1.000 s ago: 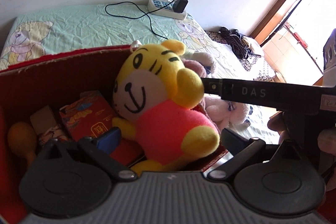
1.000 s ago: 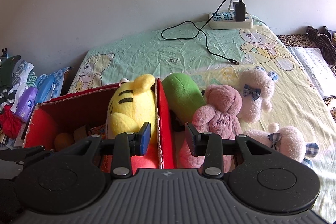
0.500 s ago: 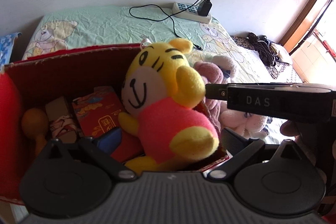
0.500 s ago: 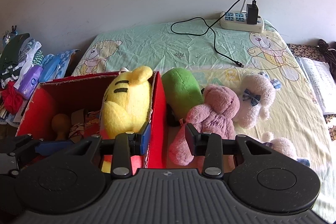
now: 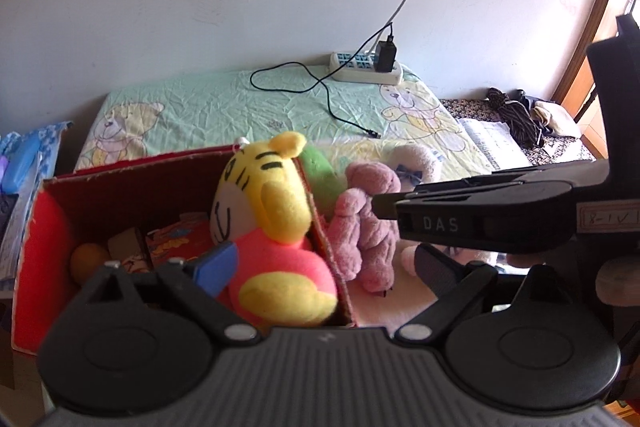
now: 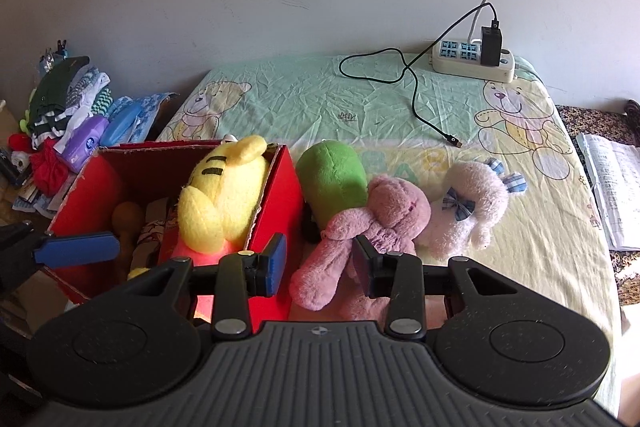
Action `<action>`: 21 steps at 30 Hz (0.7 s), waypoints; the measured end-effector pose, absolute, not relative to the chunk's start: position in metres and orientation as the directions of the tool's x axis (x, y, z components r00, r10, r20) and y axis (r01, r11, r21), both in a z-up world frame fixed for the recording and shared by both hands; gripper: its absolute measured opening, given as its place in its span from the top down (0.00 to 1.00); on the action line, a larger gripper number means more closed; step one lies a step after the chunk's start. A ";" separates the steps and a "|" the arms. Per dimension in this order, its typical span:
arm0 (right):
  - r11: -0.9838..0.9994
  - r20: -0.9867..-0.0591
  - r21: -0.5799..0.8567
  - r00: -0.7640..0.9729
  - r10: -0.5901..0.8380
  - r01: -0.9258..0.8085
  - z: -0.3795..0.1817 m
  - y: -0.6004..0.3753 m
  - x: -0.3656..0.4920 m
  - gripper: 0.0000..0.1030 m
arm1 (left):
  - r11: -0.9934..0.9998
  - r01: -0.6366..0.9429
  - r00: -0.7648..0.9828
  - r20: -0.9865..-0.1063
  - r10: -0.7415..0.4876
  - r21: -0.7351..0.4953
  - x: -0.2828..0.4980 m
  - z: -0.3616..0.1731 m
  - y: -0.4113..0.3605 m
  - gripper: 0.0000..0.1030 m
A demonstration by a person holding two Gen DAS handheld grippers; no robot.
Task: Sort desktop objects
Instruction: 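Move both grippers to the pink teddy bear beside the box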
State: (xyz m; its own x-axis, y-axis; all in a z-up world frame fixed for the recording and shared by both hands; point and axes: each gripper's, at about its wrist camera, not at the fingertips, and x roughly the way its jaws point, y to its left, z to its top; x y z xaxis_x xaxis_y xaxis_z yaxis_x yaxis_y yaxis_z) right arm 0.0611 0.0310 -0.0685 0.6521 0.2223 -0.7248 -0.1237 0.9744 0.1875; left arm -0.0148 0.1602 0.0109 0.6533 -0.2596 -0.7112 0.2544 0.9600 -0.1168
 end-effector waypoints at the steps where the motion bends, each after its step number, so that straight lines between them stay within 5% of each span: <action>1: 0.973 -0.719 0.198 0.657 0.227 -0.119 -0.068 0.022 0.058 0.62 | 0.959 0.262 0.660 -0.704 -0.263 -0.112 -0.018 0.013 0.155 0.08; 8: 0.955 -0.714 0.295 0.655 0.247 -0.039 -0.079 -0.048 0.042 0.62 | 0.930 0.352 0.657 -0.680 -0.327 -0.107 -0.029 0.013 0.102 0.08; 21: 0.831 -0.752 0.516 0.575 0.322 0.209 -0.146 -0.169 0.008 0.65 | 0.885 0.437 0.489 -0.783 -0.385 -0.162 -0.002 -0.047 0.021 0.21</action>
State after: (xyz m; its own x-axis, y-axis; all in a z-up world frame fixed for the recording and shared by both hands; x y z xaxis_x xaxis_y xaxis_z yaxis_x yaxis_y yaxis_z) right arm 0.0085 -0.1689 -0.1461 0.5752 0.3221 -0.7519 0.2090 0.8308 0.5158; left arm -0.0023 0.0212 -0.0466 0.4890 -0.3847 -0.7829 0.4372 0.8847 -0.1617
